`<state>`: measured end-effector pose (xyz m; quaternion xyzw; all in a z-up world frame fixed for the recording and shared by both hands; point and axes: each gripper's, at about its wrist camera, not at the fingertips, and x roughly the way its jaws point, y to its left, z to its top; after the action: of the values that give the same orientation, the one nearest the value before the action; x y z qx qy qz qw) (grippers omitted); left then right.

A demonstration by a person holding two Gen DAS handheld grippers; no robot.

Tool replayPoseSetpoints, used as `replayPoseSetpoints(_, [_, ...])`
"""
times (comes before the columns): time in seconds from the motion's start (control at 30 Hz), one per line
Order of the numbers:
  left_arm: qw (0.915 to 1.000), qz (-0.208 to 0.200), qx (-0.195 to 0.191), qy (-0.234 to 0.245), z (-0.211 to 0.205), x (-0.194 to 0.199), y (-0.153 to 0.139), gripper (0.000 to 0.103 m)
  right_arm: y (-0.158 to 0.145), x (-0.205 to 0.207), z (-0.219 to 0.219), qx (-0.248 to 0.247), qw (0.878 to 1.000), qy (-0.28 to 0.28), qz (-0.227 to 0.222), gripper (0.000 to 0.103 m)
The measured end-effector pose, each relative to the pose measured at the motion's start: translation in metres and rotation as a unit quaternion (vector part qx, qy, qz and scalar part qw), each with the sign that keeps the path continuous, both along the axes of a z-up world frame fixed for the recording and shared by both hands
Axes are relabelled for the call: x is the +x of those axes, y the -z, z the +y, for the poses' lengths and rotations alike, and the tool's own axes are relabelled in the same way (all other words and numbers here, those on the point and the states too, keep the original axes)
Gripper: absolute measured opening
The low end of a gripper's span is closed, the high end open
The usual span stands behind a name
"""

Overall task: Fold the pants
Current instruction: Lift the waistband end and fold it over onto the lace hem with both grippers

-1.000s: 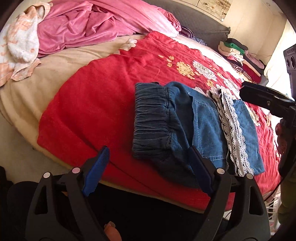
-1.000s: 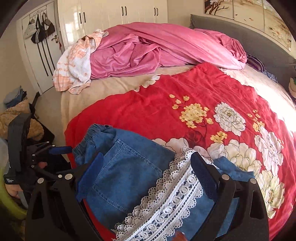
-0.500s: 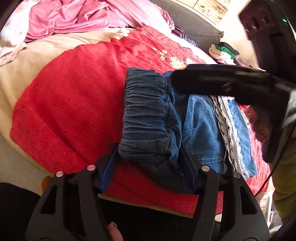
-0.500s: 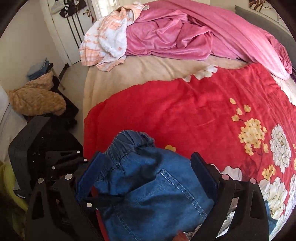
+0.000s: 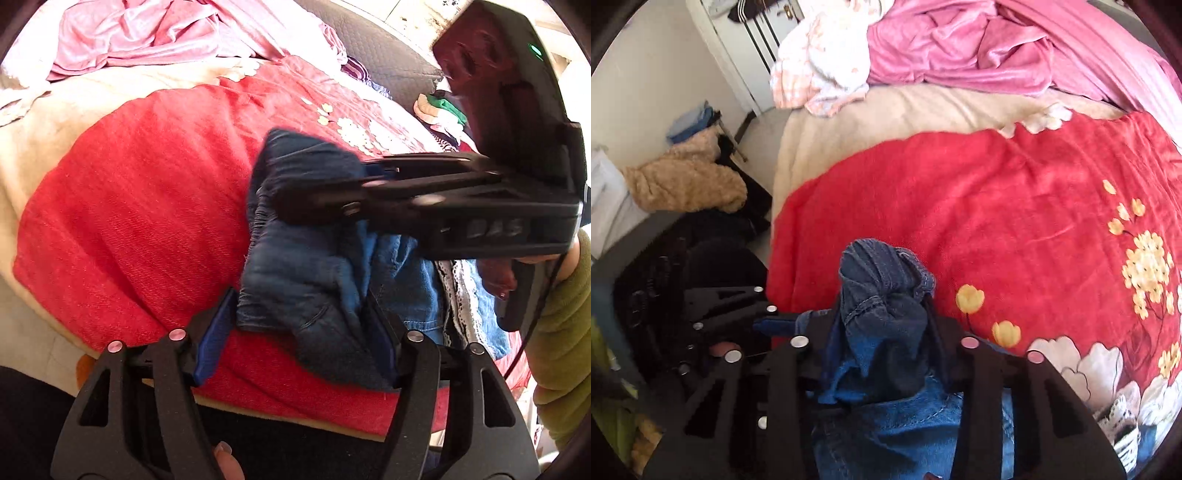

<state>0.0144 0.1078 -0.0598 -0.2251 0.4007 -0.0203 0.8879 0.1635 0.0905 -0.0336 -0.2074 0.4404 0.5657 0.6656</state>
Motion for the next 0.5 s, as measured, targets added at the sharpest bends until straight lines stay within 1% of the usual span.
replayPoseSetpoints(0.1, [0.9999, -0.003, 0.009, -0.005, -0.006, -0.002, -0.008, 0.062, -0.012, 0.0, -0.02, 0.037, 0.999, 0.005, 0.014, 0.033])
replayPoseSetpoints(0.27, [0.9997, -0.019, 0.012, -0.002, -0.02, -0.003, -0.025, 0.063, -0.037, -0.001, -0.053, 0.088, 0.996, 0.008, 0.019, 0.032])
replayPoseSetpoints(0.33, [0.9996, -0.028, -0.001, 0.003, -0.025, -0.001, -0.032, 0.063, -0.045, -0.001, -0.064, 0.104, 0.994, 0.012, 0.018, 0.032])
replayPoseSetpoints(0.4, [0.9994, -0.027, -0.015, 0.012, -0.034, 0.0, -0.036, 0.063, -0.052, 0.002, -0.082, 0.119, 0.993, 0.019, 0.017, 0.032])
replayPoseSetpoints(0.43, [0.9994, -0.027, -0.013, 0.017, -0.038, 0.002, -0.039, 0.063, -0.055, 0.003, -0.091, 0.127, 0.991, 0.023, 0.016, 0.032])
replayPoseSetpoints(0.5, [0.9991, -0.027, -0.011, 0.029, -0.05, 0.005, -0.042, 0.059, -0.059, 0.004, -0.106, 0.14, 0.99, 0.031, 0.013, 0.032])
